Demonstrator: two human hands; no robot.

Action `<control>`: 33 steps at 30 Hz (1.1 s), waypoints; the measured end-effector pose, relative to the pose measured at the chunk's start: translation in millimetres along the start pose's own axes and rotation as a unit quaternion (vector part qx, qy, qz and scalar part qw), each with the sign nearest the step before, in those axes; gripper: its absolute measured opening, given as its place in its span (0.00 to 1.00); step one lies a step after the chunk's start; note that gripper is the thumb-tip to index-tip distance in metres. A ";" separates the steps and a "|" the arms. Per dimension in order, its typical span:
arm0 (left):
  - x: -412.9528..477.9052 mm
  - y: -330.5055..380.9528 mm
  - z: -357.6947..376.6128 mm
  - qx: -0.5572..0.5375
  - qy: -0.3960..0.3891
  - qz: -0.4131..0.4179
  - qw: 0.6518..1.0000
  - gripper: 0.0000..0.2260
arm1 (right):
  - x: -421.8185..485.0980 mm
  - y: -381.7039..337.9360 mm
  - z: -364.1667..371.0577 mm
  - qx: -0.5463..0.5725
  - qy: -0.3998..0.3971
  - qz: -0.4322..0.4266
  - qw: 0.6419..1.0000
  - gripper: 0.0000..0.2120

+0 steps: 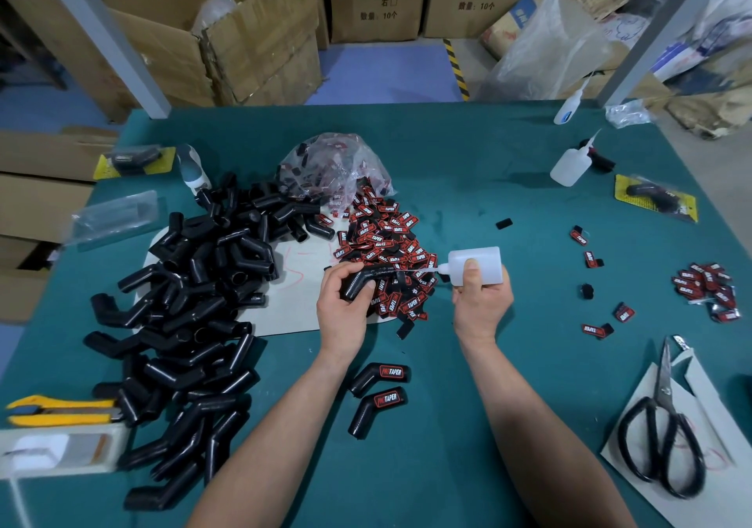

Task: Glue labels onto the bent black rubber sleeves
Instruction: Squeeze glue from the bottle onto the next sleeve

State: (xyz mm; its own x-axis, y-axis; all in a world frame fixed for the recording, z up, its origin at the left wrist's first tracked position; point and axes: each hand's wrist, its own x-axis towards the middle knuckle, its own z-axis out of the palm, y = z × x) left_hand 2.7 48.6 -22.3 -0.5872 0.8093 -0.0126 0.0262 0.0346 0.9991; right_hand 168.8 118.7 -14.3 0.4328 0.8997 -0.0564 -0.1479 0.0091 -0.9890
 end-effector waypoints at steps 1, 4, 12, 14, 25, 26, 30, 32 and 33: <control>0.0 -0.1 -0.1 -0.001 0.001 0.001 1.000 0.25 | -0.1 -0.1 0.1 -0.001 0.000 0.000 1.000 0.14; 0.1 -0.4 -0.2 -0.004 0.000 0.002 1.000 0.24 | -0.5 -0.6 0.6 -0.002 0.002 0.002 1.000 0.13; 0.1 -0.2 -0.2 -0.009 0.000 -0.001 1.000 0.24 | -1.4 -3.1 0.9 0.004 0.011 0.002 1.000 0.08; 0.3 -0.3 0.3 -0.010 0.000 0.001 1.000 0.25 | -1.4 -3.1 0.4 0.000 0.011 -0.002 1.000 0.08; -0.2 0.3 2.0 -0.016 -0.001 0.011 1.000 0.23 | -0.8 1.7 -0.6 0.000 -0.008 -0.015 1.000 0.13; -0.2 -0.2 1.7 -0.013 -0.001 0.010 1.000 0.24 | -0.5 2.2 -0.7 -0.001 -0.007 -0.015 1.000 0.13; -0.5 -0.6 1.0 -0.011 -0.004 0.012 1.000 0.23 | -0.1 2.2 -1.0 -0.006 -0.003 -0.019 1.000 0.13; -0.7 -0.2 1.3 -0.008 -0.003 0.018 1.000 0.23 | -0.2 1.8 -1.4 -0.007 -0.002 -0.022 1.000 0.13; -0.7 0.0 1.4 -0.006 -0.002 0.021 1.000 0.23 | -0.3 1.5 -1.4 -0.008 -0.001 -0.023 1.000 0.13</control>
State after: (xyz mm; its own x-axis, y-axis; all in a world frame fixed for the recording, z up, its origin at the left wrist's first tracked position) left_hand 4.3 48.8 -22.3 -0.5828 0.8121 0.0293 0.0416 -0.0062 0.9991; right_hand 169.7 117.8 -16.0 0.4367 0.8996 -0.0096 -0.1129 0.0442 -0.9926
